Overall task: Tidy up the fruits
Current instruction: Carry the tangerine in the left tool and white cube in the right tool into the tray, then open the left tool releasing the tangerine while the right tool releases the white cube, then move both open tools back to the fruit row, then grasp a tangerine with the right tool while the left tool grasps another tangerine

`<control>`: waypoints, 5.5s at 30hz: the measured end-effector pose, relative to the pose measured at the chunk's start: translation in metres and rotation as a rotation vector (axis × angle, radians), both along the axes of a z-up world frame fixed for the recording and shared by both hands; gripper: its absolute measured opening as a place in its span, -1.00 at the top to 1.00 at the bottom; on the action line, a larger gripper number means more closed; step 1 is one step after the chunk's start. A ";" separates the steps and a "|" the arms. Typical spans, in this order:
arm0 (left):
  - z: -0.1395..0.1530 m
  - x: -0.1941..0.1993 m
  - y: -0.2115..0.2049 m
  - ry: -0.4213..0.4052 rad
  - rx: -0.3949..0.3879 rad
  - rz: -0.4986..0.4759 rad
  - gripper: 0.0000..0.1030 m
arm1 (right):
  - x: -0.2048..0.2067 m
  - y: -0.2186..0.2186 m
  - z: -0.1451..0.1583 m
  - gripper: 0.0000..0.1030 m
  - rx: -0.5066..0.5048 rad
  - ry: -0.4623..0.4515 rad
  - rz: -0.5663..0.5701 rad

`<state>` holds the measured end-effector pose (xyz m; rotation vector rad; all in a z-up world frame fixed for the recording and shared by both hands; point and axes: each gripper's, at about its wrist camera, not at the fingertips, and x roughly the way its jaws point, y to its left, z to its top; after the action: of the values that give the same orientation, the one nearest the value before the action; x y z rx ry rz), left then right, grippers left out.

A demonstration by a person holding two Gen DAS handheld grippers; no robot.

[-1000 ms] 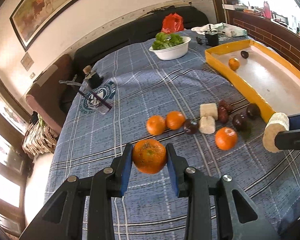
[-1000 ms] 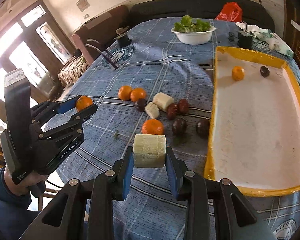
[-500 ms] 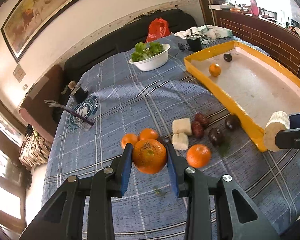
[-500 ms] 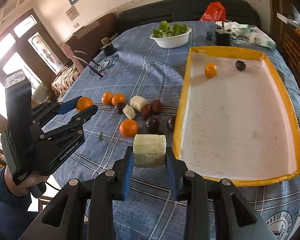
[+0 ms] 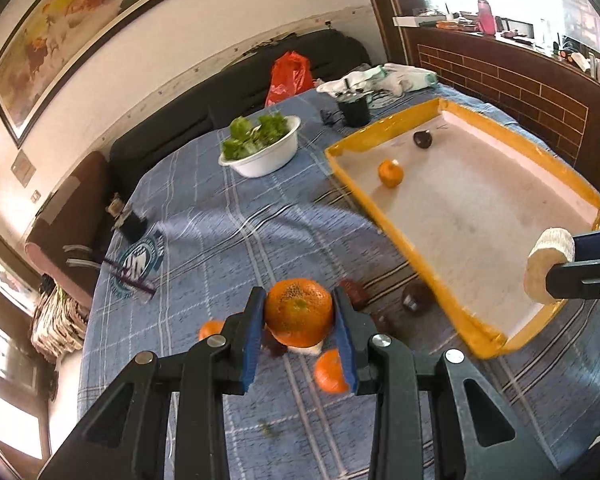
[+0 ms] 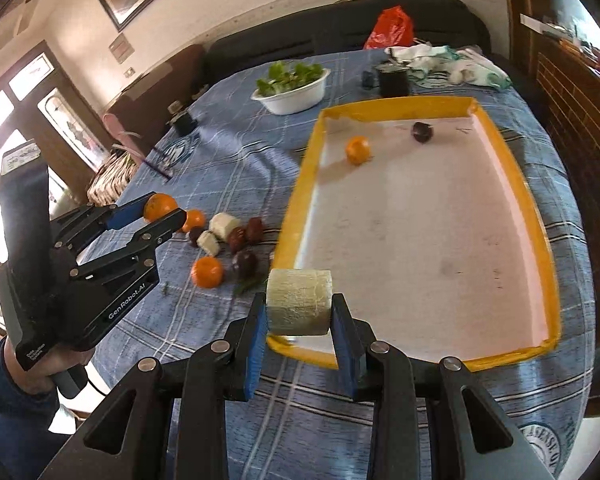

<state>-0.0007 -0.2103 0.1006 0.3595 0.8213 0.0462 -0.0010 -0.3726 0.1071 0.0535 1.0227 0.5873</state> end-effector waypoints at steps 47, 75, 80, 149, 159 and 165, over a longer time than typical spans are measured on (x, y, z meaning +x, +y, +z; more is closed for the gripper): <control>-0.072 0.150 -0.069 0.266 -0.349 0.004 0.38 | 0.204 -0.015 -0.061 0.34 -0.070 0.121 -0.125; -0.034 0.112 -0.046 0.198 -0.387 -0.039 -0.04 | 0.160 -0.028 -0.014 0.05 0.017 0.066 -0.200; -0.023 0.089 -0.022 0.172 -0.402 -0.025 -0.04 | 0.133 -0.004 -0.002 0.05 0.024 0.048 -0.149; -0.066 0.033 0.180 0.238 -0.418 0.075 0.24 | 0.010 0.189 -0.070 0.28 -0.371 -0.073 0.236; -0.075 0.059 0.183 0.266 -0.447 -0.074 0.26 | 0.007 0.169 -0.048 0.28 -0.276 -0.050 0.162; -0.078 0.058 0.189 0.269 -0.491 -0.125 0.30 | 0.003 0.162 -0.039 0.28 -0.238 -0.045 0.130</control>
<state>0.0571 -0.0216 0.0224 -0.0500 1.0409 -0.3226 0.0019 -0.2104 0.0685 -0.2361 1.0516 0.5780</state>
